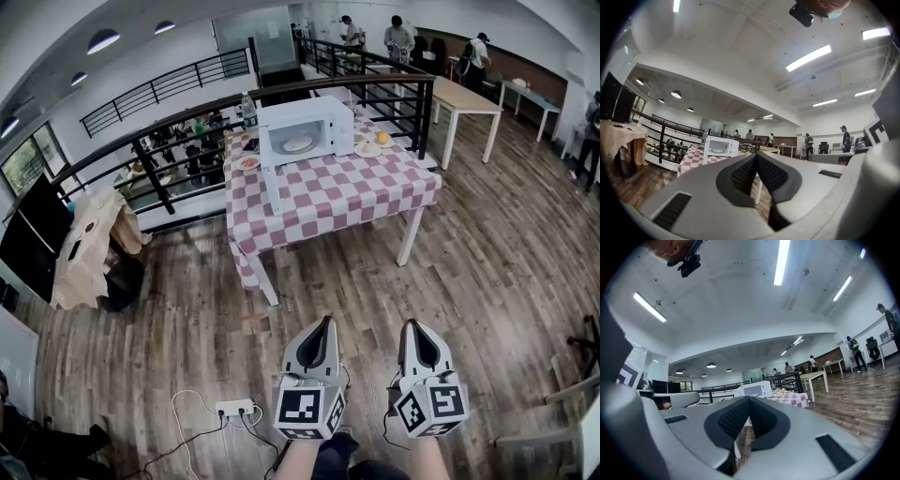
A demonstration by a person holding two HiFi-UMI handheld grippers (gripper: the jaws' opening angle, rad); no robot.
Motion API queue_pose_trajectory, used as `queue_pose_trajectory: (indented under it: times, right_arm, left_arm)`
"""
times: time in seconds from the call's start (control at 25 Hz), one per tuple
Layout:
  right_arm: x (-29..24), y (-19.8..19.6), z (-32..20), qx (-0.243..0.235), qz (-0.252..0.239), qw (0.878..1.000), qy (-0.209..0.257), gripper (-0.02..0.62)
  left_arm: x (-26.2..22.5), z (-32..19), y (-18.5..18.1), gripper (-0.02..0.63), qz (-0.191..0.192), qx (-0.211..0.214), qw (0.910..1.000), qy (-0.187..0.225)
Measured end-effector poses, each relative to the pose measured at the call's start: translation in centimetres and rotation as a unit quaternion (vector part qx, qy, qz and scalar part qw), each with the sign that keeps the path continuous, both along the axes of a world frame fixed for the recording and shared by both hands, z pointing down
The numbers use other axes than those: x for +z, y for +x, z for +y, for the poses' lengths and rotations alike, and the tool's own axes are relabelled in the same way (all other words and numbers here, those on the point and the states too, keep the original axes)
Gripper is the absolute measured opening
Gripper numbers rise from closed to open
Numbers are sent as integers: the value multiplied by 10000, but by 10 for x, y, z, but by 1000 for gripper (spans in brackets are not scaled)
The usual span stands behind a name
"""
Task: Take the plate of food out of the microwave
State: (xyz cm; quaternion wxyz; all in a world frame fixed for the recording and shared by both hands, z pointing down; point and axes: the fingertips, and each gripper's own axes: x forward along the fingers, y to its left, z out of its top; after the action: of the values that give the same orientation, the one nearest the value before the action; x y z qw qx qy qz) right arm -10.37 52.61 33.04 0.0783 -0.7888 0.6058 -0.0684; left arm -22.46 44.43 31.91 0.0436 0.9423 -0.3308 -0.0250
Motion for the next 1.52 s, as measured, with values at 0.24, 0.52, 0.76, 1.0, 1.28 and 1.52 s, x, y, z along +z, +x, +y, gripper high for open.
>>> queue_pose_trajectory:
  times: [0.24, 0.52, 0.76, 1.0, 1.28, 1.52]
  right_arm:
    - [4, -6, -38, -2, 54, 9999, -104, -2]
    - [9, 3, -70, -7, 58, 9998, -192, -2]
    - [20, 16, -105, -185, 8, 9995, -240, -2]
    - [18, 46, -152, -426, 19, 9988, -237, -2]
    - [11, 93, -211, -819, 102, 9964, -197, -2]
    - [11, 138, -252, -1089, 46, 9939, -187, -2]
  left_arm:
    - [5, -42, 1, 25, 81, -14, 9999, -122]
    - [11, -70, 14, 25, 82, 42, 9998, -168]
    - [20, -99, 26, 25, 1, -110, 9997, -198]
    - [22, -137, 52, 25, -42, -315, 9993, -194]
    - [17, -189, 94, 25, -34, -686, 9975, -178]
    - [15, -226, 138, 25, 32, -925, 9954, -245]
